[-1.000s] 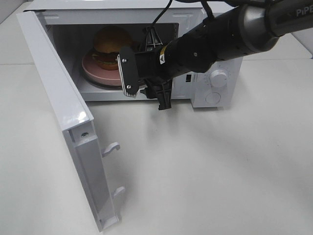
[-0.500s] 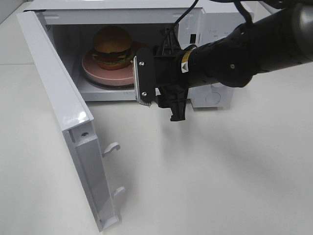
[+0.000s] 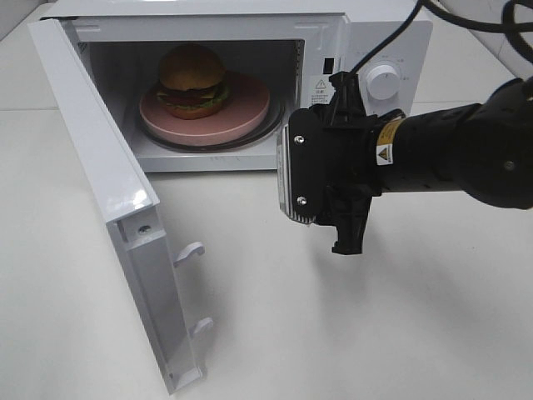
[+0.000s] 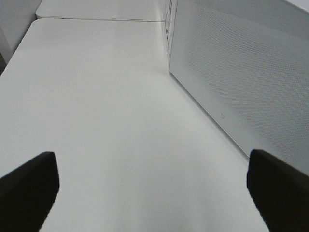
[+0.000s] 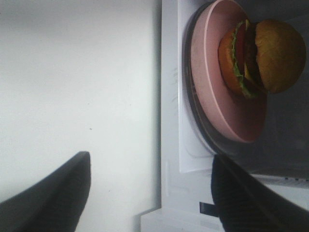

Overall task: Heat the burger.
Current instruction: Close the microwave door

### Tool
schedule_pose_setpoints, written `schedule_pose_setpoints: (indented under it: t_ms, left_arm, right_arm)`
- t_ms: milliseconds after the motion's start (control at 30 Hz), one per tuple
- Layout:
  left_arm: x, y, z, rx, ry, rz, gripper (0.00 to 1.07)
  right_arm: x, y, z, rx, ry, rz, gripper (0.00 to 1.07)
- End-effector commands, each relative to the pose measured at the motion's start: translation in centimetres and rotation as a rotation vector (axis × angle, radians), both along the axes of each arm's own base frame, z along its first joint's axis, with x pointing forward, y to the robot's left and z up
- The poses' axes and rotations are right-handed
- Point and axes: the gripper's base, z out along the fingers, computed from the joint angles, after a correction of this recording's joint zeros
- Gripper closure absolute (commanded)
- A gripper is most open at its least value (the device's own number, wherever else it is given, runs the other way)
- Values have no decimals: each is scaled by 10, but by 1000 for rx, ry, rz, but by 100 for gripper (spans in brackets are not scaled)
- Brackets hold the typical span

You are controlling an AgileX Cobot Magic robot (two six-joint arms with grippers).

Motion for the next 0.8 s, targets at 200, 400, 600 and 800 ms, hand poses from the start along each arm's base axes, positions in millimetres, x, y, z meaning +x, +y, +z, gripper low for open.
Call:
schedule_pose_setpoints:
  t_ms: [200, 400, 600, 800]
  left_arm:
    - [-1, 0, 1, -3, -25, 6, 9]
    - [-1, 0, 1, -3, -25, 6, 9]
    - [-1, 0, 1, -3, -25, 6, 9]
    - [-1, 0, 1, -3, -25, 6, 9]
  right_arm:
    - [-28, -21, 28, 387, 172, -321, 34]
    - [-49, -38, 52, 671, 404, -634, 21]
    - [-67, -53, 59, 586, 470, -725, 22]
    - [-89, -72, 66, 472, 521, -799, 23]
